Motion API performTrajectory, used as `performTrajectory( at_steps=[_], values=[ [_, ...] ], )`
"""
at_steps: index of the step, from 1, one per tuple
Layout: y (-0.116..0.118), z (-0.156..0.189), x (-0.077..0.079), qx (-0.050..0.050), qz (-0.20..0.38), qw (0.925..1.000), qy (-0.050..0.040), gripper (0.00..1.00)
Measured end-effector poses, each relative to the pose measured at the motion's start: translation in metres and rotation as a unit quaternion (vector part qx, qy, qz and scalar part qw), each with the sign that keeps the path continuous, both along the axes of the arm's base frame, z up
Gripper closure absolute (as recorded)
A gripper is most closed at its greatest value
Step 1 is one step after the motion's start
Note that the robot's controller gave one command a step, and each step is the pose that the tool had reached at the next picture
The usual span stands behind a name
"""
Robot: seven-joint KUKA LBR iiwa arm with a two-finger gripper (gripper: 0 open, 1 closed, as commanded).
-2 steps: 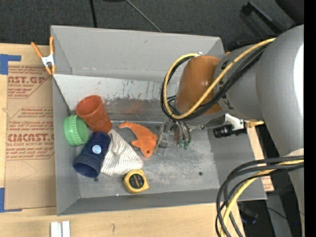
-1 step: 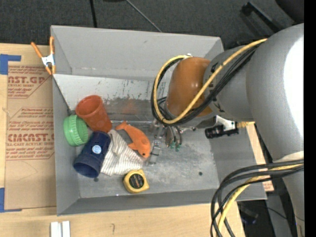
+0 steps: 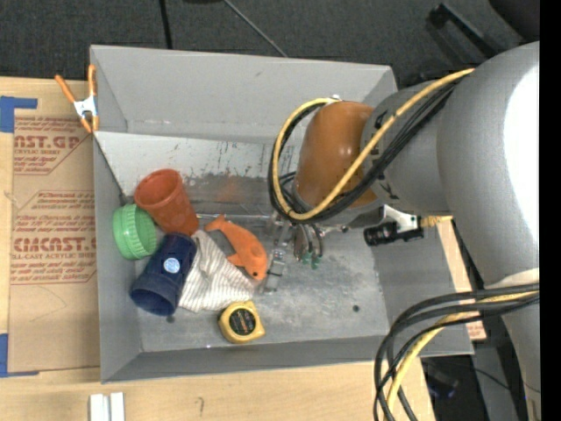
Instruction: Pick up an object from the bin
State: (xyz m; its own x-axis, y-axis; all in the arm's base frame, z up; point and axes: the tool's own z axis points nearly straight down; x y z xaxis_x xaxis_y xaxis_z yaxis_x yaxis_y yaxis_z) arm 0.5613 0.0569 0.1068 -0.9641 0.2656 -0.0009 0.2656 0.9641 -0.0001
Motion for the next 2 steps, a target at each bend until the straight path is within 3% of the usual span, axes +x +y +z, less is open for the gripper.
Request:
performTrajectory(
  at_steps=[1, 2],
  values=[
    [0.032, 0.039, 0.013, -0.001, 0.036, 0.9993, 0.0019, 0.0],
    [0.047, 0.06, 0.023, 0.002, 0.037, 0.9993, -0.0036, 0.0]
  ],
)
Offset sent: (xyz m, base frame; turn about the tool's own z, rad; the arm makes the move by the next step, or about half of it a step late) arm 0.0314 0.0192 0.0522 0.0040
